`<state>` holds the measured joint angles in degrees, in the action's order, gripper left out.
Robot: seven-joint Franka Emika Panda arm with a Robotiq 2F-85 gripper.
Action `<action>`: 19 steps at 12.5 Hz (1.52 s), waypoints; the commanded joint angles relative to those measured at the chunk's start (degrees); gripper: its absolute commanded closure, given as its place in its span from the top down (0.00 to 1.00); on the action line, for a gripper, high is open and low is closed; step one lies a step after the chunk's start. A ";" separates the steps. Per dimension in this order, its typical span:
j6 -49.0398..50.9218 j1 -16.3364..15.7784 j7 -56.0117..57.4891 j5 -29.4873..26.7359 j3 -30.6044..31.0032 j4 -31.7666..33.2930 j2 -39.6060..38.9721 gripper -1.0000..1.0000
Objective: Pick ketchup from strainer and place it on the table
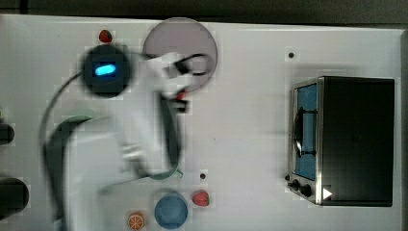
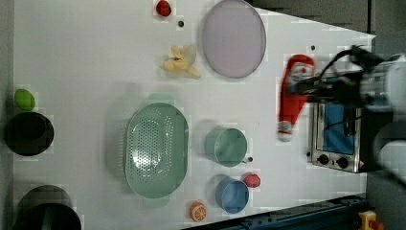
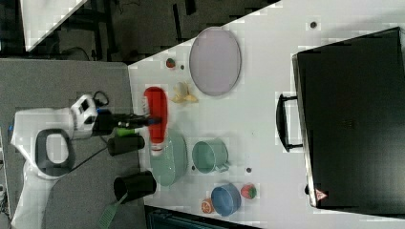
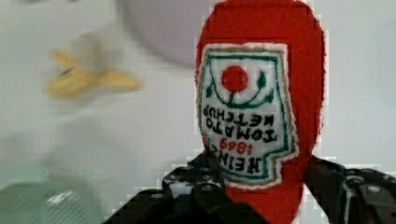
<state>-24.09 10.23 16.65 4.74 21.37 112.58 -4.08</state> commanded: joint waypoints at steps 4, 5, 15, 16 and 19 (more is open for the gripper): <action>0.00 2.67 12.67 -0.12 -11.15 2.05 0.70 0.56; -0.69 2.68 12.68 -0.12 -12.34 3.41 0.60 0.56; -26.49 2.46 12.37 -0.13 -14.03 23.19 -4.36 0.56; -28.22 2.45 12.37 -0.13 -13.99 23.30 -6.05 0.56; -31.87 2.46 12.35 -0.13 -13.66 23.25 -9.09 0.81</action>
<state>-54.44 12.54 26.91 4.54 7.57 136.41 -15.07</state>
